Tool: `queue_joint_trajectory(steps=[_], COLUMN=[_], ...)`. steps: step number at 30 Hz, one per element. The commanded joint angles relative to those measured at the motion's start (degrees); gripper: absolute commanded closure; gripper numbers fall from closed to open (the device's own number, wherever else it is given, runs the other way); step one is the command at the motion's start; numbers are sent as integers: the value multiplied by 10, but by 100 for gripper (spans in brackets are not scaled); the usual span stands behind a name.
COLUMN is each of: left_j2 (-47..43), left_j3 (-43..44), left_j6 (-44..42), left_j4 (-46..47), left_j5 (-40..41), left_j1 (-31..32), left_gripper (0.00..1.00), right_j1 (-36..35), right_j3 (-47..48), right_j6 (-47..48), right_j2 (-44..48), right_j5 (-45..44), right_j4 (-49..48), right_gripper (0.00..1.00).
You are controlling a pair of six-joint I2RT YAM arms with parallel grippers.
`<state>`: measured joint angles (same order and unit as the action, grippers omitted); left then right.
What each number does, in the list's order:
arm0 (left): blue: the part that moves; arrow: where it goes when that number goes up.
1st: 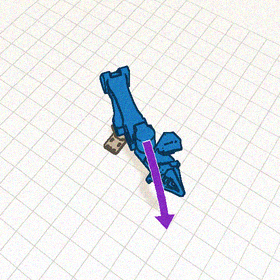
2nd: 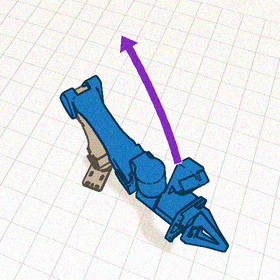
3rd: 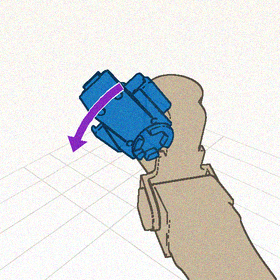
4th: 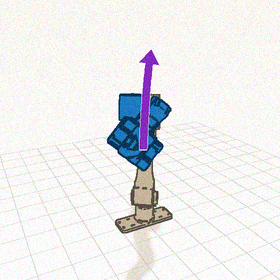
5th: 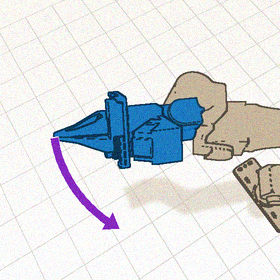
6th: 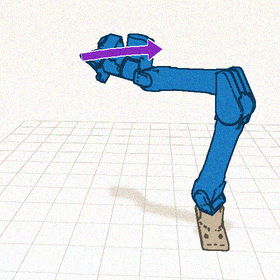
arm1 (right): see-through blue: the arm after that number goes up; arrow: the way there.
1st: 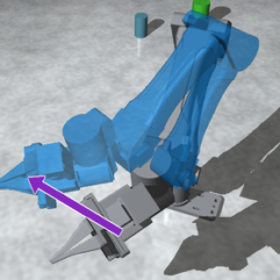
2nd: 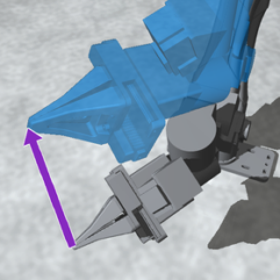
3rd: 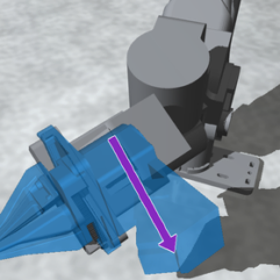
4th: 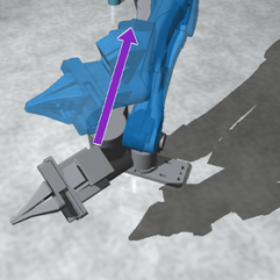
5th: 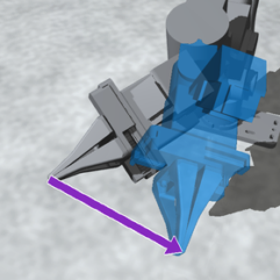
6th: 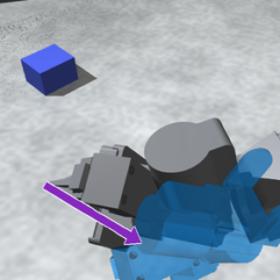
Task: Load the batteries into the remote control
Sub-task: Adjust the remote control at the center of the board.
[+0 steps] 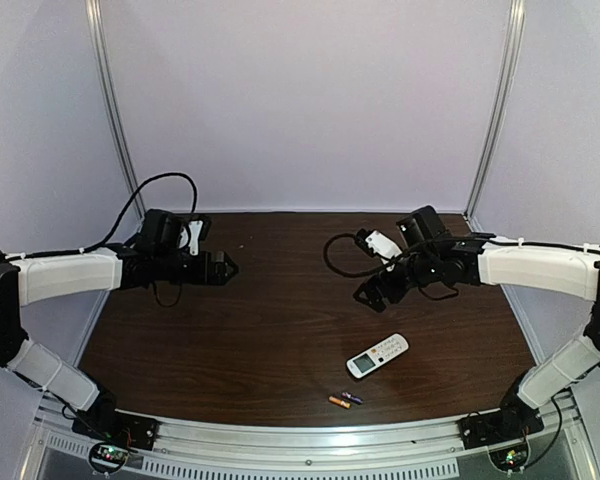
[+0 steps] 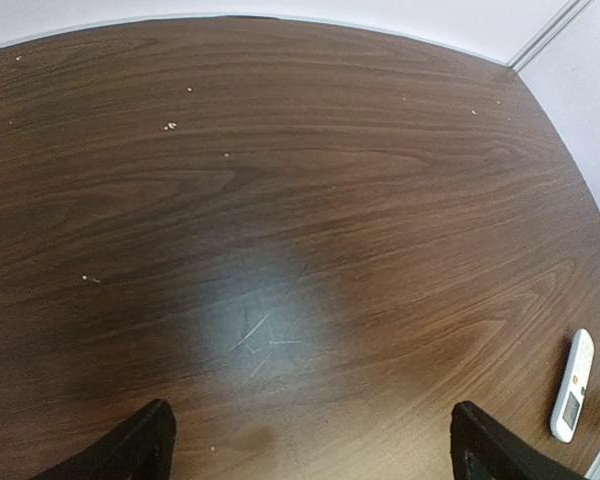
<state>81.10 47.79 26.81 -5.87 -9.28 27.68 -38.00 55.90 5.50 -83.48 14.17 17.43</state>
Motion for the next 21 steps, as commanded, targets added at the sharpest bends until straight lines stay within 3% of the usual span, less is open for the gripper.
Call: queue_joint_trajectory(steps=[1, 12, 21], left_j2=[-1, -13, -16], left_j3=[-1, -13, -16], left_j6=[-13, -8, -4], left_j4=[33, 54, 76], left_j5=[-16, -31, -50], left_j1=[6, 6, 6], left_gripper=[3, 3, 3], right_j1=[-46, -164, -200], right_j3=[49, 72, 74], right_j6=[20, -11, -25], right_j2=[-9, -68, -81], right_j5=[-81, -280, -283], right_j4=[91, 281, 344], right_gripper=[0, 0, 0])
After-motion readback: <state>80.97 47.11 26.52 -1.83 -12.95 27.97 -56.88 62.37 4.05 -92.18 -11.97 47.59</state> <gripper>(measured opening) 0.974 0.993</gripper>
